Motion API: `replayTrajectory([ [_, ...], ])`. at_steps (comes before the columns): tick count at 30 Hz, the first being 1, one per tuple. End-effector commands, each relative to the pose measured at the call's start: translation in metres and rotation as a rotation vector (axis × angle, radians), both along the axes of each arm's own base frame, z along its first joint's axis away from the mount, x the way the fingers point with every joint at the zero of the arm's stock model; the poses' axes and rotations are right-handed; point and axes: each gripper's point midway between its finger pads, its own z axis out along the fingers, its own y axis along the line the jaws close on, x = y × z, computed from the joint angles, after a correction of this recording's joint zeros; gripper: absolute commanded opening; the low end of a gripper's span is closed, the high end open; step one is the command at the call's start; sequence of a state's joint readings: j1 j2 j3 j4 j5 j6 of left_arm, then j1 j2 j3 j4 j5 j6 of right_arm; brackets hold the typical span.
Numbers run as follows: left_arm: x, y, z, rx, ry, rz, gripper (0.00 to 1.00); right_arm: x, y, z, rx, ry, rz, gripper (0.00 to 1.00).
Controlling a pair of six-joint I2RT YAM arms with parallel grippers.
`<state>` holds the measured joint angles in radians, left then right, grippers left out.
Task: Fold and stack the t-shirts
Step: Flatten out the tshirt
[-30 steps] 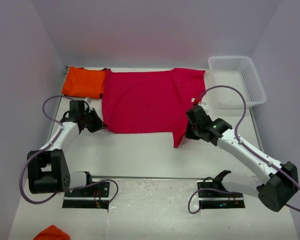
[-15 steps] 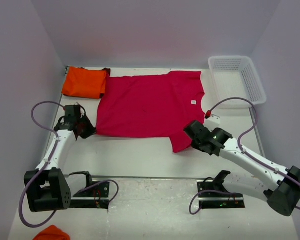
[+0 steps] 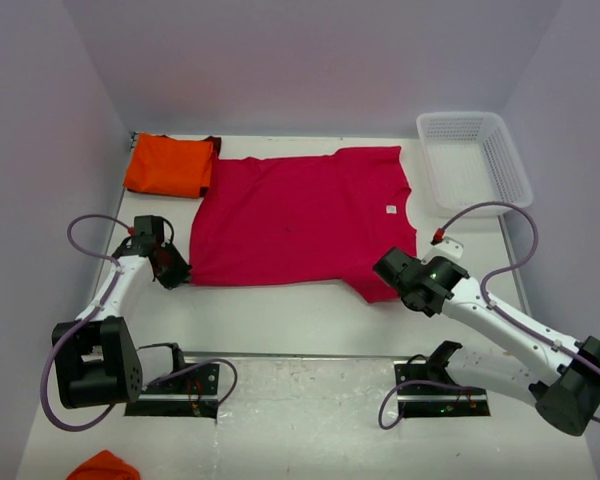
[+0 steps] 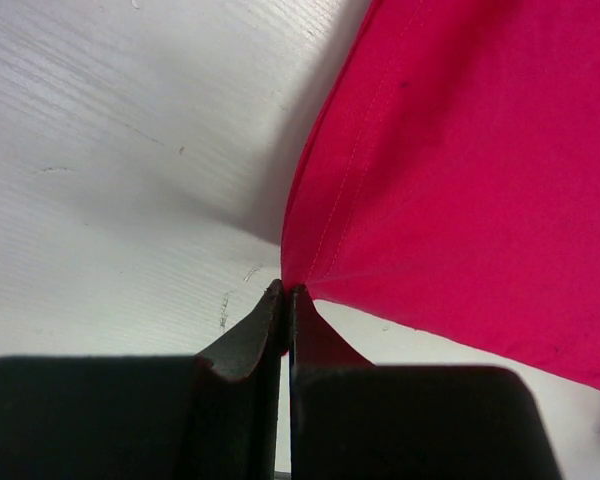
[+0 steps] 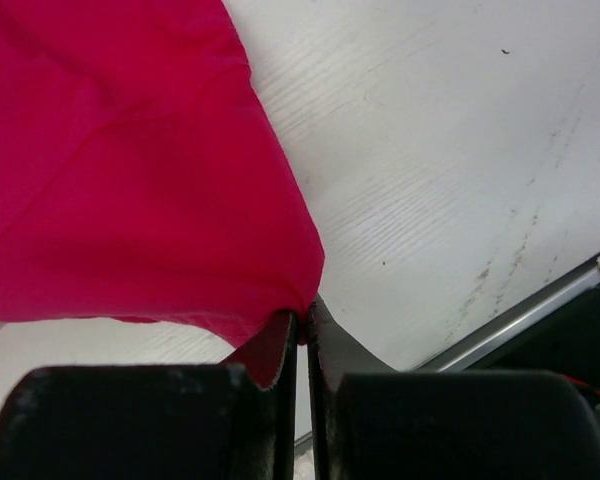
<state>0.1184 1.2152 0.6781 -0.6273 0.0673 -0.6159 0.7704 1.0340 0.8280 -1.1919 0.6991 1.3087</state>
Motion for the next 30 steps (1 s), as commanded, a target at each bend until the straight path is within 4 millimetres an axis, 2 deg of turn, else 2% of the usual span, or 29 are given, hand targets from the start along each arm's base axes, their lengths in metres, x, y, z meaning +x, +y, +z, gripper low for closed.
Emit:
replayTrajectory([
  [1, 0.000, 0.000, 0.003, -0.011, 0.004, 0.015, 0.00, -0.004, -0.017, 0.017, 0.001, -0.073, -0.094, 0.00],
  [3, -0.001, 0.000, 0.002, -0.011, 0.008, 0.007, 0.00, -0.010, -0.013, 0.020, 0.004, -0.061, -0.056, 0.00],
  [7, -0.003, -0.004, 0.000, -0.030, 0.012, 0.004, 0.00, -0.019, -0.014, 0.019, -0.004, -0.052, -0.102, 0.00],
  [8, -0.003, -0.005, 0.000, -0.036, 0.013, 0.002, 0.00, -0.026, -0.021, 0.021, -0.048, -0.034, -0.112, 0.00],
  [13, -0.006, -0.008, 0.000, -0.049, 0.018, -0.018, 0.00, -0.030, -0.018, 0.018, -0.066, -0.018, -0.113, 0.00],
  [19, 0.001, -0.004, 0.002, -0.029, 0.011, -0.015, 0.00, -0.031, -0.014, 0.014, -0.039, -0.012, -0.087, 0.00],
  [23, 0.017, -0.008, 0.007, -0.054, -0.024, -0.040, 0.00, -0.010, -0.004, 0.015, -0.016, -0.030, -0.051, 0.00],
  [24, 0.028, -0.007, 0.016, -0.049, -0.051, -0.055, 0.00, -0.003, -0.004, 0.016, -0.012, -0.035, -0.041, 0.00],
  [25, 0.035, -0.007, 0.019, -0.049, -0.066, -0.067, 0.00, 0.013, -0.003, 0.016, 0.005, -0.043, -0.013, 0.00],
  [26, 0.045, -0.006, 0.027, -0.043, -0.088, -0.079, 0.00, 0.021, -0.004, 0.017, 0.016, -0.048, -0.004, 0.00],
  [27, 0.050, -0.002, 0.029, -0.021, -0.093, -0.090, 0.00, 0.026, -0.007, 0.018, -0.006, -0.033, 0.048, 0.00],
  [28, 0.053, 0.000, 0.029, -0.008, -0.086, -0.090, 0.00, 0.042, -0.003, 0.021, 0.033, -0.066, 0.055, 0.00],
  [30, 0.064, 0.009, 0.037, 0.034, -0.101, -0.076, 0.00, 0.053, -0.003, 0.025, 0.014, -0.054, 0.093, 0.00],
])
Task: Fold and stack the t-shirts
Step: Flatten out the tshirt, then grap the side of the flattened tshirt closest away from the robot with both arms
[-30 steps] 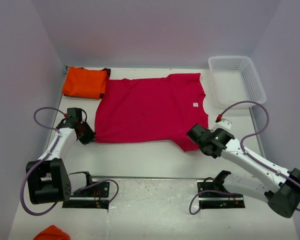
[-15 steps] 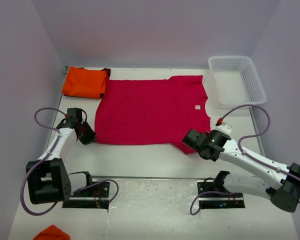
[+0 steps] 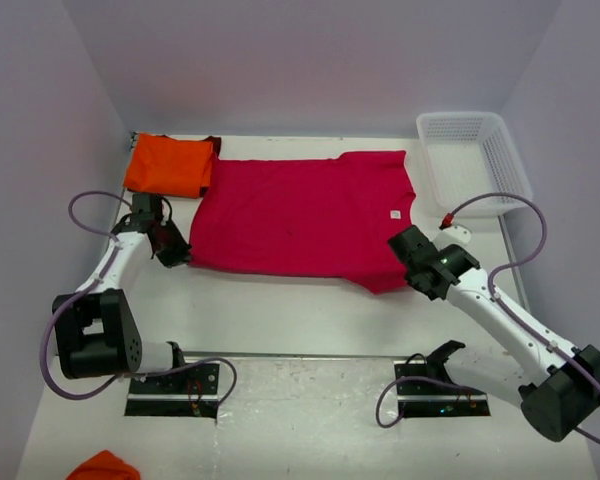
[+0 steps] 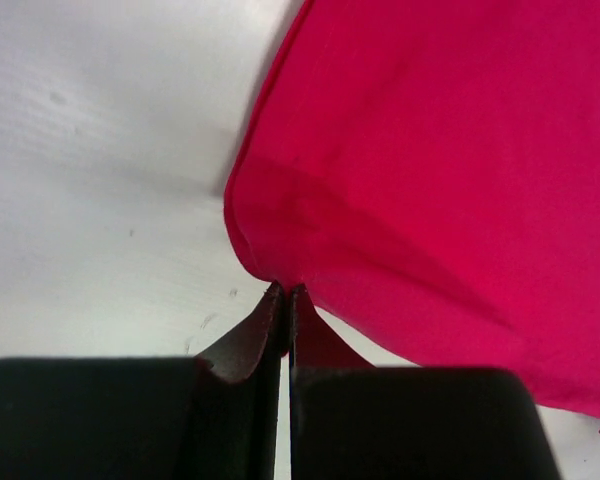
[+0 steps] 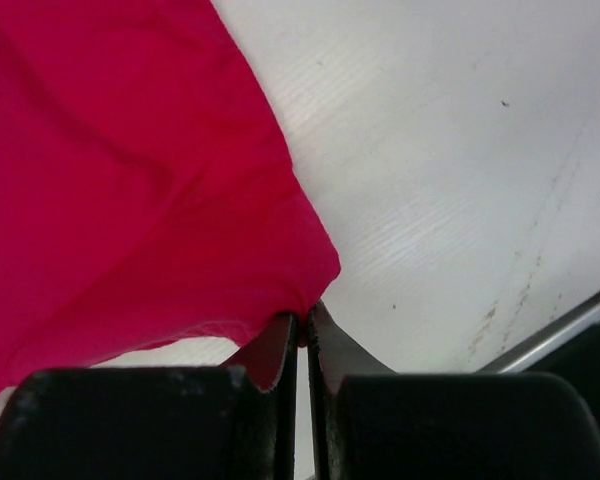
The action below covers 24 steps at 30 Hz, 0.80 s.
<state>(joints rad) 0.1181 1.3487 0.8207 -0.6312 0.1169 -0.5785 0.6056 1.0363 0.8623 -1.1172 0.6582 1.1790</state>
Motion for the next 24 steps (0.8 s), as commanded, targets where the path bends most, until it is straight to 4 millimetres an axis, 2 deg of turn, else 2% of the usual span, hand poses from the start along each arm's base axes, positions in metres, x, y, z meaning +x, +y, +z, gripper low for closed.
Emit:
replayTrajectory([
  [1, 0.034, 0.013, 0.023, 0.063, -0.096, -0.020, 0.00, 0.044, 0.011, 0.019, -0.023, -0.069, 0.158, 0.00],
  [2, 0.038, 0.013, 0.024, 0.061, -0.106, -0.018, 0.00, 0.051, 0.014, 0.024, -0.012, -0.068, 0.169, 0.00],
  [4, 0.048, 0.013, 0.023, 0.054, -0.133, -0.009, 0.00, 0.067, 0.013, 0.019, -0.047, -0.033, 0.184, 0.00],
  [5, 0.053, 0.013, 0.024, 0.052, -0.142, -0.003, 0.00, 0.076, 0.016, 0.025, -0.043, -0.041, 0.190, 0.00],
  [6, 0.055, 0.015, 0.023, 0.063, -0.140, 0.005, 0.00, 0.082, 0.017, 0.020, -0.065, -0.011, 0.206, 0.00],
  [8, 0.062, 0.017, 0.019, 0.067, -0.130, 0.014, 0.00, 0.096, 0.022, 0.026, -0.055, -0.025, 0.220, 0.00],
  [10, 0.067, 0.018, 0.013, 0.066, -0.113, 0.014, 0.00, 0.105, 0.022, 0.024, -0.062, -0.010, 0.231, 0.00],
  [12, 0.076, 0.019, 0.014, 0.068, -0.115, 0.010, 0.00, 0.117, 0.020, 0.030, -0.061, -0.024, 0.227, 0.00],
  [16, 0.086, 0.021, 0.018, 0.078, -0.127, 0.015, 0.00, 0.130, 0.011, 0.033, -0.052, -0.022, 0.216, 0.00],
  [24, 0.104, 0.010, 0.029, 0.083, -0.161, -0.027, 0.00, 0.146, -0.004, 0.045, -0.056, -0.035, 0.196, 0.00],
])
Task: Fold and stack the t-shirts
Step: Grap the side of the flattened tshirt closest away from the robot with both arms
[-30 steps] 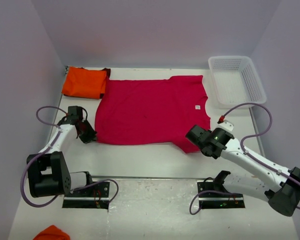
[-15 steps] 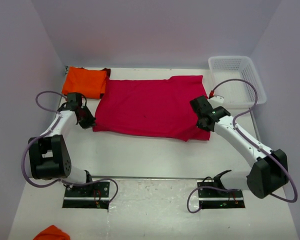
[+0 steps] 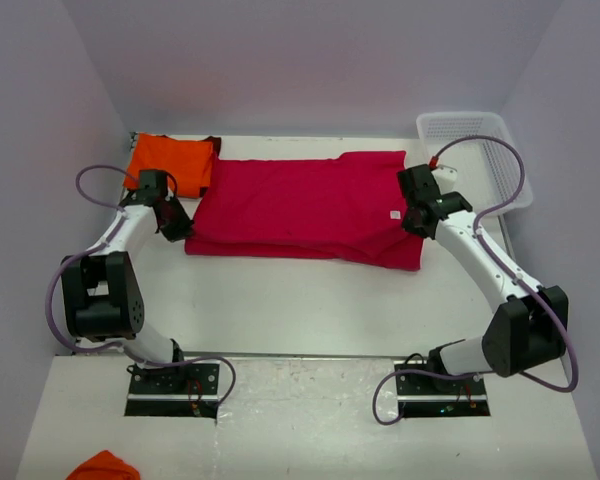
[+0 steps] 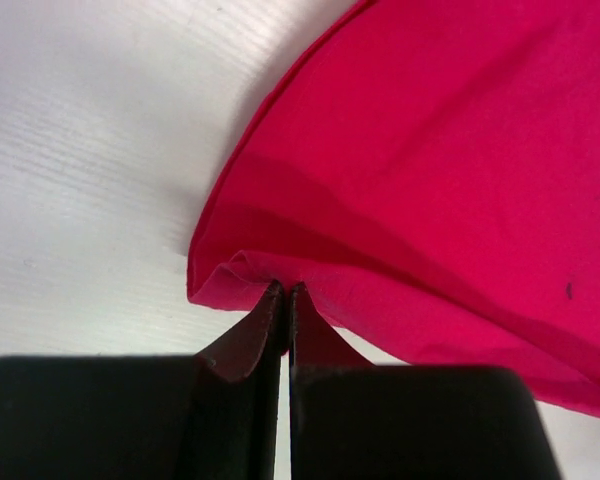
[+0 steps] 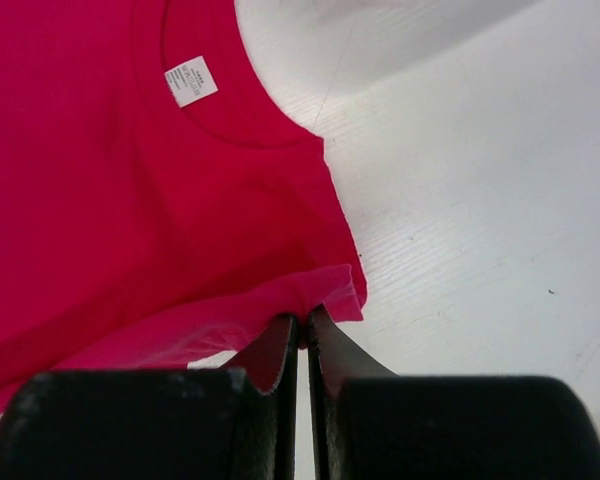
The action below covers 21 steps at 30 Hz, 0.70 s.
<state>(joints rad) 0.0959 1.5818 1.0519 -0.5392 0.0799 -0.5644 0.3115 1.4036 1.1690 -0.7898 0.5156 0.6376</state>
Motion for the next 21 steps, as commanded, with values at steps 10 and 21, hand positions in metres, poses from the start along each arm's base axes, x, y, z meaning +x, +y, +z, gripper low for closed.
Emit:
replayTrajectory([
  [10, 0.038, -0.004, 0.023, 0.031, -0.078, -0.022, 0.00, 0.038, 0.000, 0.010, -0.011, -0.008, 0.034, 0.00],
  [21, 0.049, -0.005, 0.017, 0.023, -0.059, -0.019, 0.00, 0.073, -0.003, 0.015, -0.014, -0.003, 0.063, 0.00],
])
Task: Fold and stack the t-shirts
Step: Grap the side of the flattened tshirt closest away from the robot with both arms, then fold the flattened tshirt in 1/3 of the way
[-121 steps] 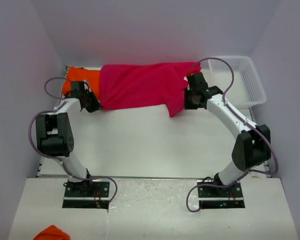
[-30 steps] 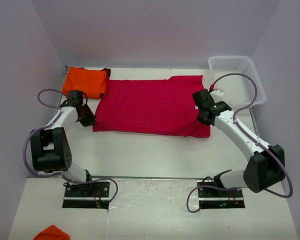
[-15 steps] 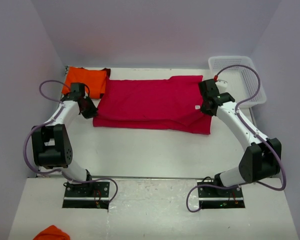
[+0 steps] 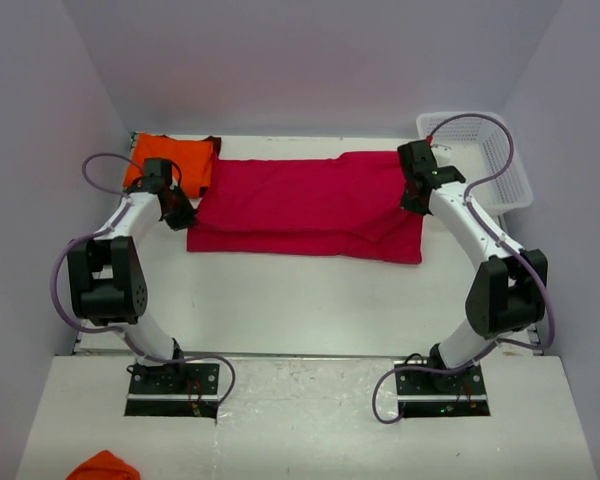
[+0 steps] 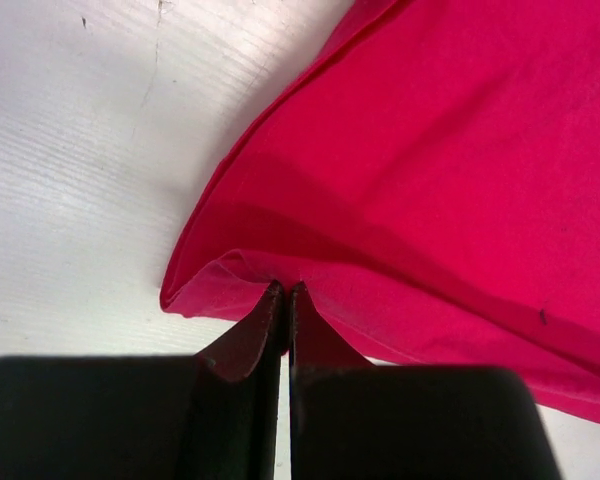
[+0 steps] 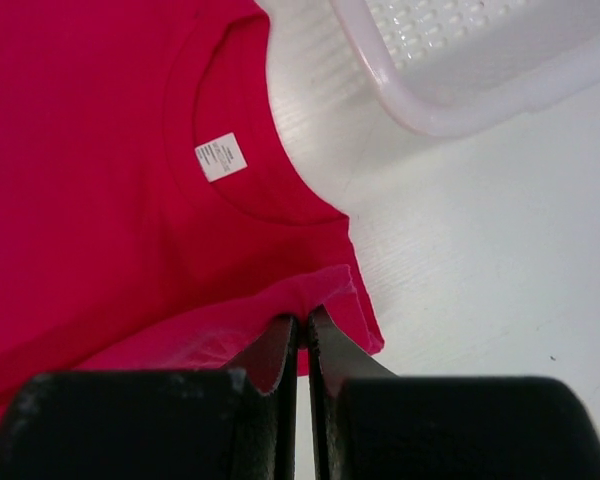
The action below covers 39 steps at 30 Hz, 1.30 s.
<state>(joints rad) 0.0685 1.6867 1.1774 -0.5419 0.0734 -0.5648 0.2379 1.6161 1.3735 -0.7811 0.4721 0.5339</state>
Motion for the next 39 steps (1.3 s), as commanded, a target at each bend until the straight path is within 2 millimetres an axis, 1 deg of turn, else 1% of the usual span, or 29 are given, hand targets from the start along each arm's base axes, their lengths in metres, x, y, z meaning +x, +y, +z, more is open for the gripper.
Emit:
replayTrajectory([
  [1, 0.016, 0.000, 0.011, 0.011, -0.041, 0.003, 0.00, 0.022, 0.004, 0.010, -0.001, -0.031, 0.048, 0.00],
  [3, 0.018, -0.002, 0.008, 0.009, -0.035, 0.001, 0.00, 0.029, 0.004, 0.010, 0.000, -0.032, 0.055, 0.00],
  [5, 0.019, -0.003, 0.004, 0.004, -0.023, -0.005, 0.00, 0.036, 0.005, 0.003, 0.004, -0.017, 0.066, 0.00],
  [6, 0.021, -0.003, 0.004, 0.001, -0.025, -0.007, 0.00, 0.040, 0.006, 0.005, 0.008, -0.022, 0.072, 0.00],
  [7, 0.022, -0.004, 0.004, 0.001, -0.026, -0.009, 0.00, 0.042, 0.008, -0.002, 0.009, -0.004, 0.080, 0.00],
  [13, 0.024, -0.001, 0.006, 0.019, -0.028, 0.001, 0.00, 0.057, 0.017, -0.010, 0.028, 0.005, 0.132, 0.00],
  [16, 0.023, -0.001, 0.004, 0.019, -0.021, 0.001, 0.00, 0.066, 0.017, -0.008, 0.015, -0.001, 0.139, 0.00],
  [23, 0.024, 0.000, 0.004, 0.019, -0.022, 0.006, 0.00, 0.089, 0.022, 0.012, 0.021, -0.043, 0.163, 0.00],
  [24, 0.024, 0.000, 0.004, 0.020, -0.023, 0.008, 0.00, 0.091, 0.022, 0.008, 0.021, -0.033, 0.164, 0.00],
  [26, 0.025, 0.001, 0.003, 0.022, -0.020, 0.010, 0.00, 0.094, 0.024, 0.007, 0.023, -0.028, 0.177, 0.00],
  [27, 0.024, 0.001, 0.002, 0.023, -0.017, 0.010, 0.00, 0.099, 0.026, 0.011, 0.031, -0.039, 0.185, 0.00],
  [28, 0.024, 0.001, 0.001, 0.022, -0.012, 0.012, 0.00, 0.101, 0.027, 0.006, 0.029, -0.029, 0.188, 0.00],
  [31, 0.024, 0.000, -0.001, 0.018, -0.008, 0.009, 0.00, 0.106, 0.024, 0.004, 0.028, -0.020, 0.184, 0.00],
  [32, 0.024, 0.000, -0.001, 0.018, -0.006, 0.009, 0.00, 0.106, 0.024, -0.004, 0.027, -0.001, 0.184, 0.00],
  [39, 0.029, 0.000, 0.001, 0.014, -0.015, 0.012, 0.00, 0.106, 0.024, -0.019, 0.035, 0.032, 0.182, 0.00],
])
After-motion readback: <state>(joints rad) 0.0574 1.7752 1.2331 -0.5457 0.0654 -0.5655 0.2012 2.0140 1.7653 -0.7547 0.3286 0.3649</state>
